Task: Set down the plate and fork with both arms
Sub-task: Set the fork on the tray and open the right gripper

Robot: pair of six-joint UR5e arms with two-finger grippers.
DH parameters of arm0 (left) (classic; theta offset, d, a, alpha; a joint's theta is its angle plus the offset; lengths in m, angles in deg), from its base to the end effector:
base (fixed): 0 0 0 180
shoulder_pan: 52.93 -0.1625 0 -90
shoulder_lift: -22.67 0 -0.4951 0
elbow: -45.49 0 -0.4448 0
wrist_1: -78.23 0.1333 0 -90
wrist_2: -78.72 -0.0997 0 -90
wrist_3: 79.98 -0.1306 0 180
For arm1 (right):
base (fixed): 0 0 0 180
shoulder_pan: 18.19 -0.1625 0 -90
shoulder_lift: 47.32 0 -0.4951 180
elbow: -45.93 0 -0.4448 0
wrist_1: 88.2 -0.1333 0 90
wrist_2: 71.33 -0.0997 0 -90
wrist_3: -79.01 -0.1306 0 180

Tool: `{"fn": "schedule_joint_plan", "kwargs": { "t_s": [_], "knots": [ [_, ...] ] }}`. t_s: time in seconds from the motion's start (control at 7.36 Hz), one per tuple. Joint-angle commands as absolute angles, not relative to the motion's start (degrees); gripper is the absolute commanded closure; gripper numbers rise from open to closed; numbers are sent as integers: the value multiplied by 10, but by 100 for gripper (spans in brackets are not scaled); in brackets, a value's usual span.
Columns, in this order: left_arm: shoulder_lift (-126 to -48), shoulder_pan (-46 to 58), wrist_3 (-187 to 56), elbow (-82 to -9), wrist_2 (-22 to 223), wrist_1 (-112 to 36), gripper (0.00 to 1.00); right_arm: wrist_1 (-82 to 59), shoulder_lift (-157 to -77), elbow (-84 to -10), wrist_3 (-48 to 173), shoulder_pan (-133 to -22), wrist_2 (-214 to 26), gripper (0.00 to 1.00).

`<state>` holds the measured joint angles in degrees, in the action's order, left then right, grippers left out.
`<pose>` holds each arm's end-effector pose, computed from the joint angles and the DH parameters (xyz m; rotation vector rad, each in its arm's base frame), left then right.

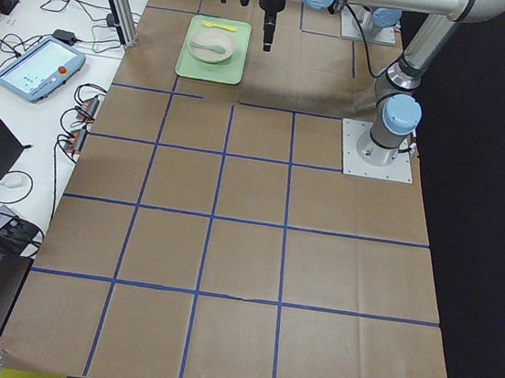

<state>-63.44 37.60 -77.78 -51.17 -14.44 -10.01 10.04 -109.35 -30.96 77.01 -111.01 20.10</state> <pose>-0.1308 -0.5069 0.5028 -0.0442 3.0856 0.0252 0.1666 -0.7388 0.3445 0.0245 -3.1067 -0.1779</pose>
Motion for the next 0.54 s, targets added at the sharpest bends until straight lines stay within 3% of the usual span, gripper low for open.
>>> {"fn": "schedule_joint_plan", "kwargs": {
  "t_s": [0.0,0.41],
  "knots": [
    [-634,376,-779,-513,-144,-100,0,94,-1225,-402,792,-1085,202,0],
    [-634,377,-779,-509,-145,-104,0,51,-1348,-463,765,-1091,202,0]
  ]
}}
